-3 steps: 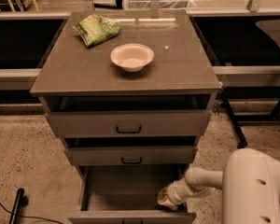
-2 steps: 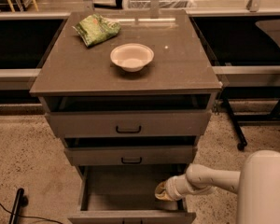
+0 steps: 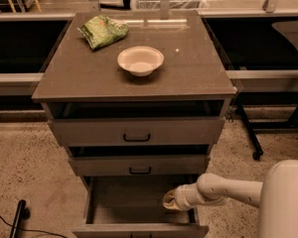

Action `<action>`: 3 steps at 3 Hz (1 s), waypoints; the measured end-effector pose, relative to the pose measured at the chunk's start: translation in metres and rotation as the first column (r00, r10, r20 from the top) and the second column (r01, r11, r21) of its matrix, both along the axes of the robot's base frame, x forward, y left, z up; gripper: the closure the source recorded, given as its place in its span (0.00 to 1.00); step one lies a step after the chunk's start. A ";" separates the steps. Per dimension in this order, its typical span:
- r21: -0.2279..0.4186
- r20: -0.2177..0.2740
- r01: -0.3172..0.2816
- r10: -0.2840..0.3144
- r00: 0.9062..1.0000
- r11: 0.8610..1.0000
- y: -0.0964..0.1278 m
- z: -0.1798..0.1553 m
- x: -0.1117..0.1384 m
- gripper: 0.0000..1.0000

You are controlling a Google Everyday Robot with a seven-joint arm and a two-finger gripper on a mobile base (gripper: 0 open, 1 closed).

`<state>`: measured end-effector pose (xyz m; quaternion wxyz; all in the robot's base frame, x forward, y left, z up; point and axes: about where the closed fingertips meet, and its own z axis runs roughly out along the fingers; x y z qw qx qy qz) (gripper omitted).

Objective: Open bottom drawer

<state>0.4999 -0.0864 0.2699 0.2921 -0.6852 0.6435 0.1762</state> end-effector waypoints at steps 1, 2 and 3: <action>0.000 0.000 0.000 0.000 1.000 1.000 0.000 0.000 0.000 0.29; 0.000 0.000 0.000 0.000 1.000 1.000 0.000 0.000 0.000 0.06; 0.000 0.000 0.000 0.000 1.000 1.000 0.000 0.000 0.000 0.00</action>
Offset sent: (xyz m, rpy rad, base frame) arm 0.0000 0.0000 0.0000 0.0000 0.0000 0.0000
